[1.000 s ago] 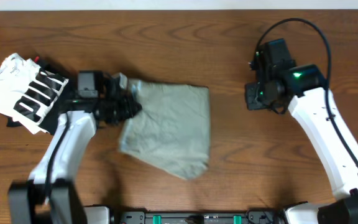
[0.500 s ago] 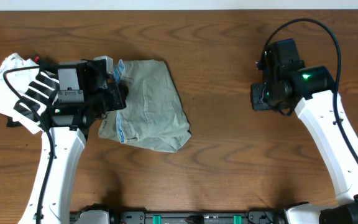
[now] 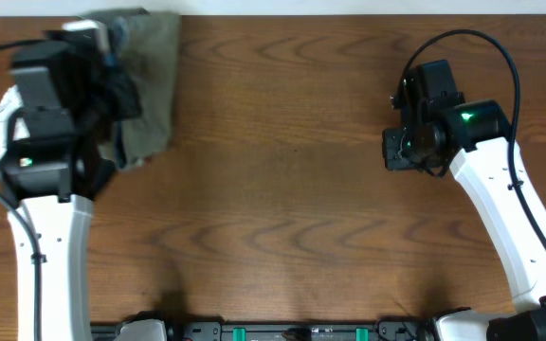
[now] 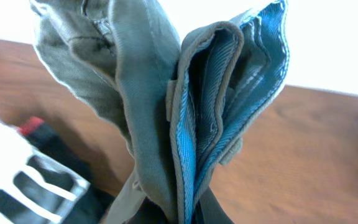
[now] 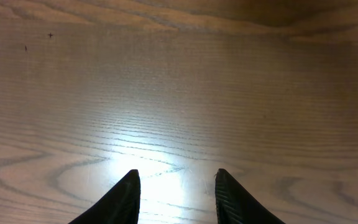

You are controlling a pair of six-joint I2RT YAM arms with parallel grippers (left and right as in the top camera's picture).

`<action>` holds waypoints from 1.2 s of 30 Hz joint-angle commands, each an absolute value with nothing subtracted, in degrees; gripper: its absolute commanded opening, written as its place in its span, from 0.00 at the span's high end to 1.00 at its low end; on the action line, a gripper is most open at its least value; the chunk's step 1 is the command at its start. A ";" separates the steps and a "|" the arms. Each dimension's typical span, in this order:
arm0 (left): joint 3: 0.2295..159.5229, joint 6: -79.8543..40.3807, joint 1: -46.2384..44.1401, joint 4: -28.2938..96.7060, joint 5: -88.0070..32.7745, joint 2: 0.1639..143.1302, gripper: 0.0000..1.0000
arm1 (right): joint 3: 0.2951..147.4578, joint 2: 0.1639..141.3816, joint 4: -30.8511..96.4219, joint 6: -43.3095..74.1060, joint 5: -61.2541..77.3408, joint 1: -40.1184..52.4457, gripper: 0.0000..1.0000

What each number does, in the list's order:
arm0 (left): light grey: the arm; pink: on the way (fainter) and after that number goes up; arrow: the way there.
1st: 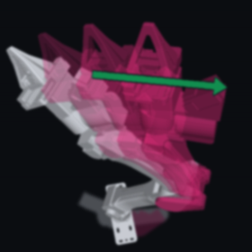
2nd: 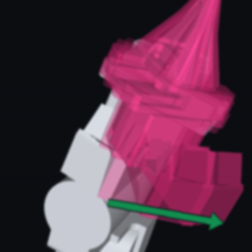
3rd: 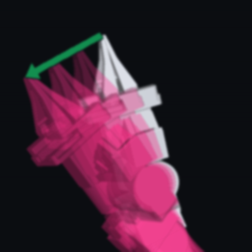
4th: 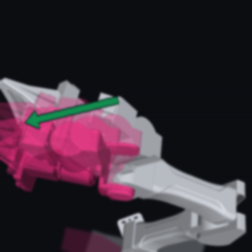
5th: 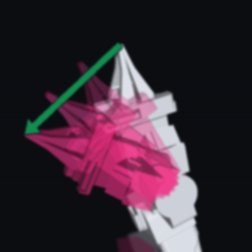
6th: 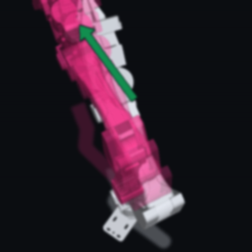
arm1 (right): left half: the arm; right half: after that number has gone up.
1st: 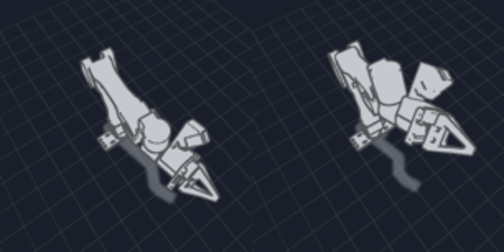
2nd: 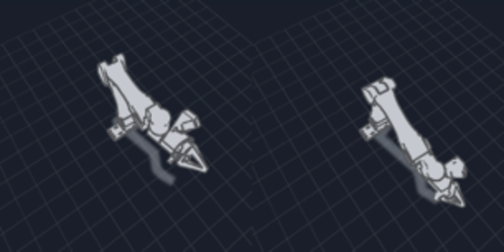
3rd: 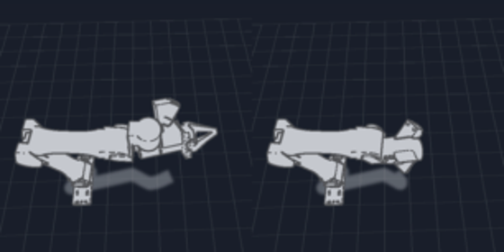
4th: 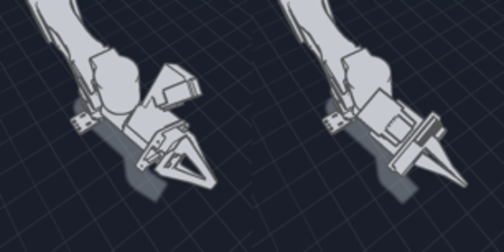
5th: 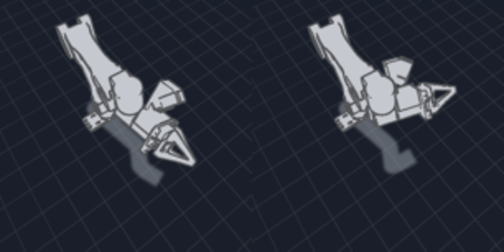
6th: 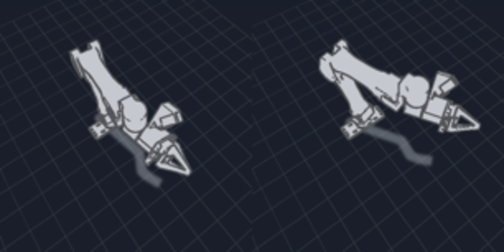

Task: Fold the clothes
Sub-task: 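Lift and carry the folded shorts left onto the black-and-white stack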

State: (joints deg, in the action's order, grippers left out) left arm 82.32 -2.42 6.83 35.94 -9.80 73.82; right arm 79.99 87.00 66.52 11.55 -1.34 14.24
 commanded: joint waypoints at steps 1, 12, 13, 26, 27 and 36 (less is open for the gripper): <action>84.73 -0.84 10.00 33.80 -7.86 74.22 0.94 | 80.88 86.04 66.65 12.12 -1.98 13.93 0.62; 84.73 -0.91 20.45 27.75 -7.86 75.46 0.94 | 80.88 86.04 66.67 12.12 -1.98 13.93 0.62; 84.73 -0.91 21.17 27.46 -7.86 75.79 0.94 | 80.88 86.04 66.67 12.12 -1.98 13.93 0.62; 84.73 -5.23 32.99 25.96 -7.86 84.47 0.94 | 80.88 86.04 67.09 11.92 -1.98 13.93 0.62; 84.73 -5.28 33.93 25.56 -7.88 85.10 0.94 | 80.88 86.04 67.09 11.90 -1.98 13.93 0.62; 84.73 -5.26 40.47 24.73 -7.86 89.56 0.94 | 80.88 86.04 67.09 11.73 -1.96 13.93 0.61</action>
